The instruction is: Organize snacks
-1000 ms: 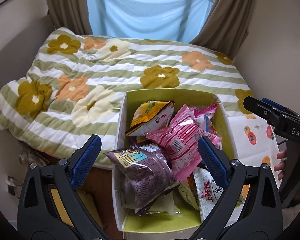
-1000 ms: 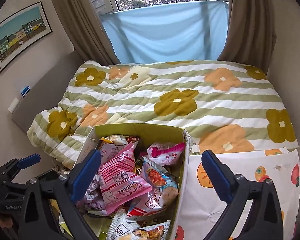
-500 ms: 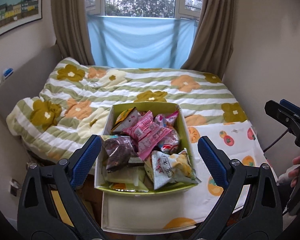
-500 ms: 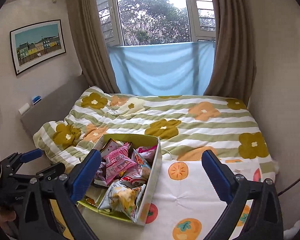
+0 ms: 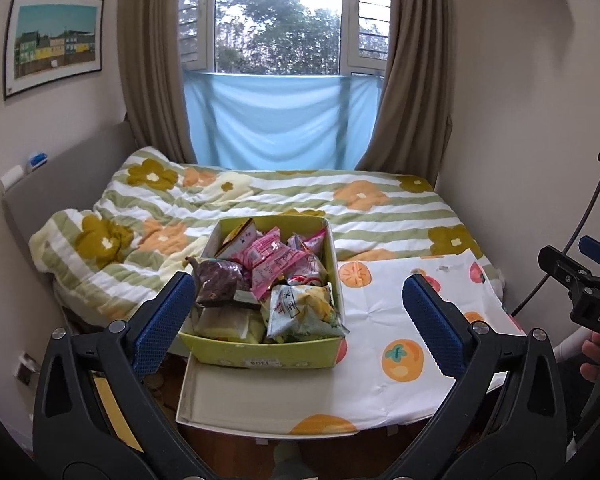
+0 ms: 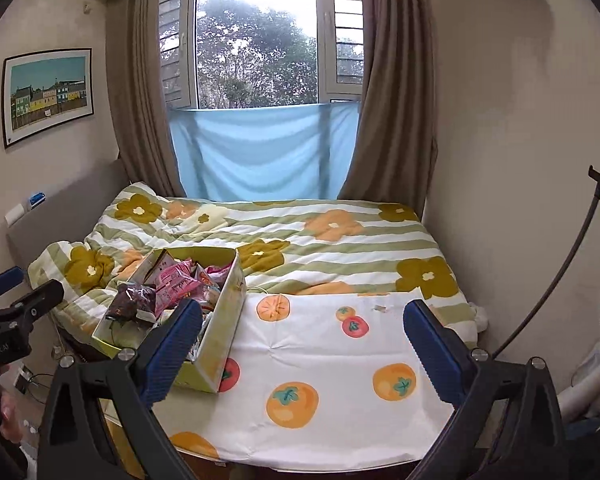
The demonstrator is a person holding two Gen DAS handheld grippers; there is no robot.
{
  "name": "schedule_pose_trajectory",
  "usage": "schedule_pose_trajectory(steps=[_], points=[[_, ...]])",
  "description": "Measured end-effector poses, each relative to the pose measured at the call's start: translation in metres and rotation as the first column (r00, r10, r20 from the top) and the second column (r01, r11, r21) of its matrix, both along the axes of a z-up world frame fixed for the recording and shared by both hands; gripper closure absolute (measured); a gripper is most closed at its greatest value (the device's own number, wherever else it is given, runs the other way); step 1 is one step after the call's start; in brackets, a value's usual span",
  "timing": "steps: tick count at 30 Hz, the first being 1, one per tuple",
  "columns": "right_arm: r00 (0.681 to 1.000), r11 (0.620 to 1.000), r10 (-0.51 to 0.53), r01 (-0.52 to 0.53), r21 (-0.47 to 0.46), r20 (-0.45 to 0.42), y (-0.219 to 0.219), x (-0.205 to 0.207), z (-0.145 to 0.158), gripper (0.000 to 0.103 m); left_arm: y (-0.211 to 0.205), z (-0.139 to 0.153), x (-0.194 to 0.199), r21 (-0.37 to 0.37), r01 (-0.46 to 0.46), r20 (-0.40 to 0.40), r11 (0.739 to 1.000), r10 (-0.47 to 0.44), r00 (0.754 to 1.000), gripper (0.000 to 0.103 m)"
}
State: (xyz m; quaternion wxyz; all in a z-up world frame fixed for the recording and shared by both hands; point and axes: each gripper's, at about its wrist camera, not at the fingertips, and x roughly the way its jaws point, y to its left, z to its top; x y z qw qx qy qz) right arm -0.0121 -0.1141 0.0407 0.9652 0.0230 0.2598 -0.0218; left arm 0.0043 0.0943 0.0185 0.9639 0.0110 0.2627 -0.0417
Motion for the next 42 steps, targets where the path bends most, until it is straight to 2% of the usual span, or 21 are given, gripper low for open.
schedule_pose_trajectory(steps=[6, 15, 42], points=[[1.0, 0.999, -0.028, 0.028, -0.016, 0.004, -0.004, -0.021, -0.01, 0.003, -0.009, -0.003, -0.018, 0.016, 0.001, 0.019, 1.0, -0.001, 1.0, 0.0], [0.999, 0.999, -0.034, 0.035, -0.023, 0.007, -0.003, -0.03, -0.01, 0.003, -0.014, -0.005, -0.019, 0.008, 0.003, 0.015, 1.0, -0.003, 1.0, 0.0], [0.998, 0.998, -0.062, 0.062, -0.02, -0.017, -0.001, -0.026, -0.014, 0.003, -0.017, -0.006, -0.014, 0.011, 0.0, 0.009, 1.0, 0.0, 1.0, 0.0]])
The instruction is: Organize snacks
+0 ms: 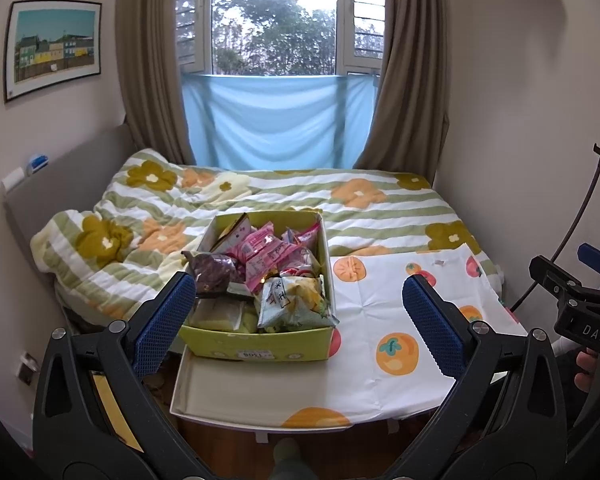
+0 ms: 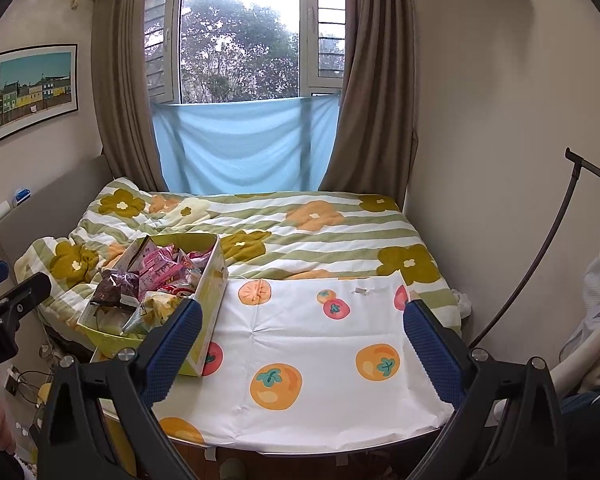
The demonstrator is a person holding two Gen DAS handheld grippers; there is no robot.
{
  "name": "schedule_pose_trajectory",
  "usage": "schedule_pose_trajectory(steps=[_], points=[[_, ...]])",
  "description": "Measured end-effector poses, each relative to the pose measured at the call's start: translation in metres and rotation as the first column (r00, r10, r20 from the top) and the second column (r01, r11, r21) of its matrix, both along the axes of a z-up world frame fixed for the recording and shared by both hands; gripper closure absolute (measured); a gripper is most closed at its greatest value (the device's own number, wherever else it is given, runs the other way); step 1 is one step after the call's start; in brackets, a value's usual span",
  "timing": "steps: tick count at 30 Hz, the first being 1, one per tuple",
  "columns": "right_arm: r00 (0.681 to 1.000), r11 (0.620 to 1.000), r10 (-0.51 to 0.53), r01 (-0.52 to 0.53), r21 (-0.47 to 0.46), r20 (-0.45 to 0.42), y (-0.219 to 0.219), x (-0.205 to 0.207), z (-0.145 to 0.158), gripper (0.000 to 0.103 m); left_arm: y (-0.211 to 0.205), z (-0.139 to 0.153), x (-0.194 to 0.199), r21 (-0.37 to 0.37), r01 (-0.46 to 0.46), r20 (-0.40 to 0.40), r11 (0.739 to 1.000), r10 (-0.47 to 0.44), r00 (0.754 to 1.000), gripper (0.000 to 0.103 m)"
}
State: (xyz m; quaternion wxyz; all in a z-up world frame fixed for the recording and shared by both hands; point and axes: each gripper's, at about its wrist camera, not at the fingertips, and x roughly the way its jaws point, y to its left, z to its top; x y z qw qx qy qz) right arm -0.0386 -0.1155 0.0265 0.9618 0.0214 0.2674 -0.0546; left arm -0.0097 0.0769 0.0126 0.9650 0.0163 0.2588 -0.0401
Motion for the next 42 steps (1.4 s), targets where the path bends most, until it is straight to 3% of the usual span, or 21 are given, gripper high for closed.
schedule_pose_trajectory(steps=[42], points=[[1.0, 1.0, -0.023, 0.023, -0.002, -0.005, 0.0041, 0.0012, 0.0012, 0.003, 0.0052, -0.0048, 0.005, 0.003, -0.017, 0.003, 1.0, 0.017, 1.0, 0.0]])
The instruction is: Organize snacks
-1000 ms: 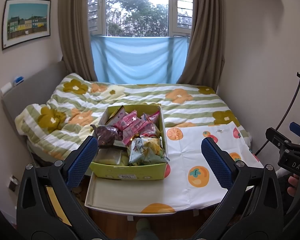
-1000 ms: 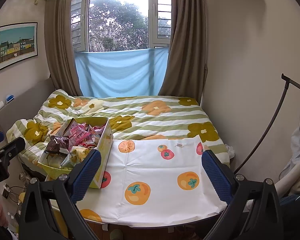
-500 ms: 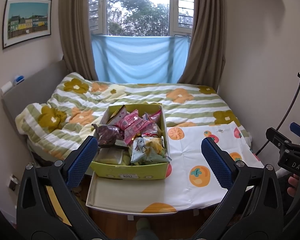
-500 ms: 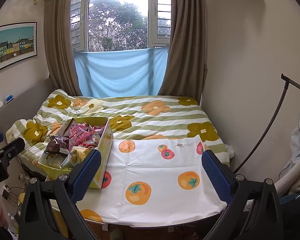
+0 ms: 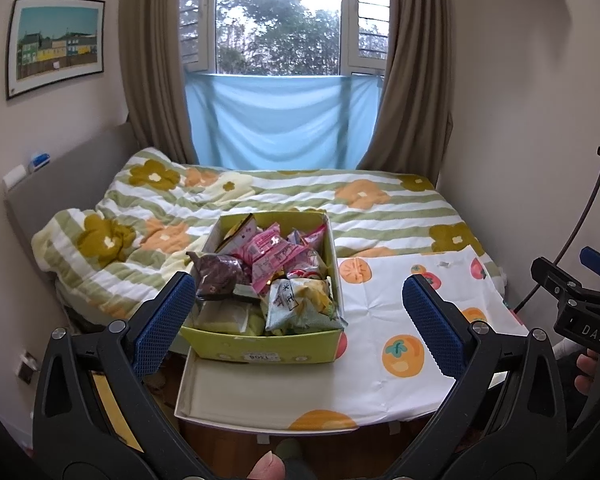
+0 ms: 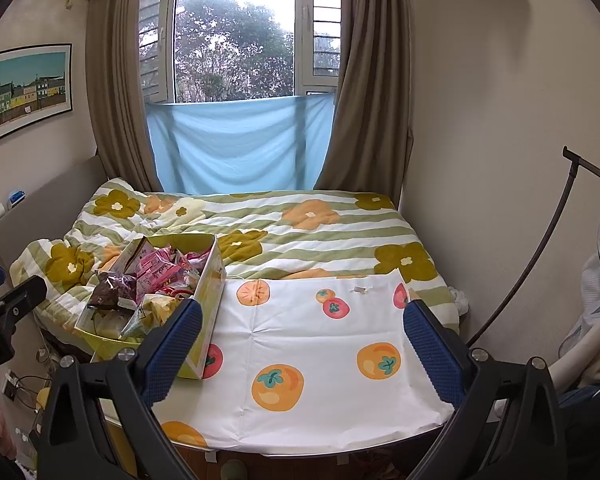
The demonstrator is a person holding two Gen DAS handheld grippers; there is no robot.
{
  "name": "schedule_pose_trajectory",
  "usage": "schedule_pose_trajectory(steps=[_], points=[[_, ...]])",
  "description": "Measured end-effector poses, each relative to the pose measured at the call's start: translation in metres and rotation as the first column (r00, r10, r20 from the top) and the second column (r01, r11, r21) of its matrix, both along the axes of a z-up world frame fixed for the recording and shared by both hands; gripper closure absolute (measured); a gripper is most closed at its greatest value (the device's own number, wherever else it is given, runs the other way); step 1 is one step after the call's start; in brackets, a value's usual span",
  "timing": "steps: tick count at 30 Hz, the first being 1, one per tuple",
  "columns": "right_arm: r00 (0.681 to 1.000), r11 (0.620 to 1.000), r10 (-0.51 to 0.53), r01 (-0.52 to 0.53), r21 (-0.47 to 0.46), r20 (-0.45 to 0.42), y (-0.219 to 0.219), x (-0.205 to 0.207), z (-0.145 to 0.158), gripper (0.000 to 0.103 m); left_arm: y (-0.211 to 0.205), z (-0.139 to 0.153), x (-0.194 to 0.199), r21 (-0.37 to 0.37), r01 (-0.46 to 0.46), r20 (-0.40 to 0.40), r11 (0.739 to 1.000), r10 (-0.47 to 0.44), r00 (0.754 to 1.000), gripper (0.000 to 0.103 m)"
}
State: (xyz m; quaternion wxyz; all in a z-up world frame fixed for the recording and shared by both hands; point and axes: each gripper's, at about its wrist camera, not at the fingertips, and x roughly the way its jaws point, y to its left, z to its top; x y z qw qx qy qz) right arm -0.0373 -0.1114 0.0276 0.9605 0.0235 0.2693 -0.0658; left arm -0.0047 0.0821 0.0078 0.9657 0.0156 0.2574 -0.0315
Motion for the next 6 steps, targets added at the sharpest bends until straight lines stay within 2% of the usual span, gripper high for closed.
schedule_pose_trajectory(steps=[6], points=[[1.0, 1.0, 0.003, -0.003, 0.004, -0.007, 0.0015, 0.0015, -0.0012, 0.003, 0.0011, -0.0029, 0.0044, -0.007, -0.003, -0.015, 1.0, 0.003, 1.0, 0.0]])
